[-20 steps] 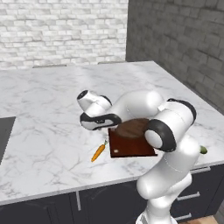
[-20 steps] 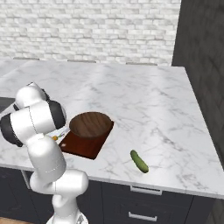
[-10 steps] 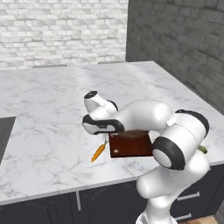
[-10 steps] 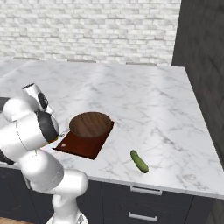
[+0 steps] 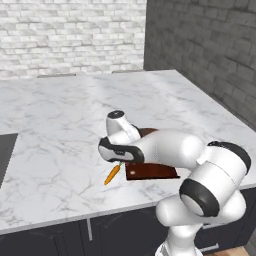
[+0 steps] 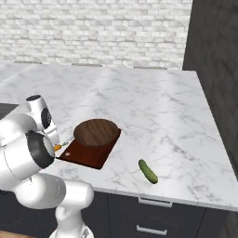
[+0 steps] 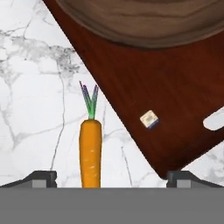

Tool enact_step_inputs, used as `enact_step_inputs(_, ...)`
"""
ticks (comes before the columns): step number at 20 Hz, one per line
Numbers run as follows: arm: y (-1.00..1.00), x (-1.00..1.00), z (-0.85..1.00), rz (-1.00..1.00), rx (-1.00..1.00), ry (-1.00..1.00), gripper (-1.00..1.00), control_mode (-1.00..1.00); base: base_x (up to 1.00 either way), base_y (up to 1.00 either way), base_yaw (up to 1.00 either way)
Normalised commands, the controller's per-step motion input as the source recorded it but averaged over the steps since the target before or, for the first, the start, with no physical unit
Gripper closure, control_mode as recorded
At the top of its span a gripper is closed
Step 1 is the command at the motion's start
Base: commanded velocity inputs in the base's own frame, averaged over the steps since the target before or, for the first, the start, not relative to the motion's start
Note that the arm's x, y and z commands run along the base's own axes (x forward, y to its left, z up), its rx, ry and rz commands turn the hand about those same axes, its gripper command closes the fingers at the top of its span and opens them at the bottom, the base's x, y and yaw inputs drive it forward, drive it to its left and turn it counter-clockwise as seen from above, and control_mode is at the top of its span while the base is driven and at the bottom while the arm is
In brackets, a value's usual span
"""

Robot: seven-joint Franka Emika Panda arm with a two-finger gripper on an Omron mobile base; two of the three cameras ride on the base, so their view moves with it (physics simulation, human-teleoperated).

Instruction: Place the two vegetables and bowl onto the tray for setting up a vegetable dip station.

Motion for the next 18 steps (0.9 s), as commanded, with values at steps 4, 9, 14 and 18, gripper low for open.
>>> enact_step_inputs(4, 0.07, -0.08, -0.23, 0.0, 0.14, 0.0, -1.0, -1.0, 0.0, 0.0, 0.0)
enact_step_inputs(9, 0.13, 0.0, -0.26, 0.0, 0.09, 0.0, -1.0, -1.0, 0.0, 0.0, 0.0)
enact_step_inputs(14, 0.16, 0.0, -0.23, 0.0, 0.05, 0.0, -1.0, -1.0, 0.0, 0.0, 0.0)
enact_step_inputs(18, 0.14, 0.0, -0.19, 0.0, 0.01, 0.0, -1.0, -1.0, 0.0, 0.0, 0.0)
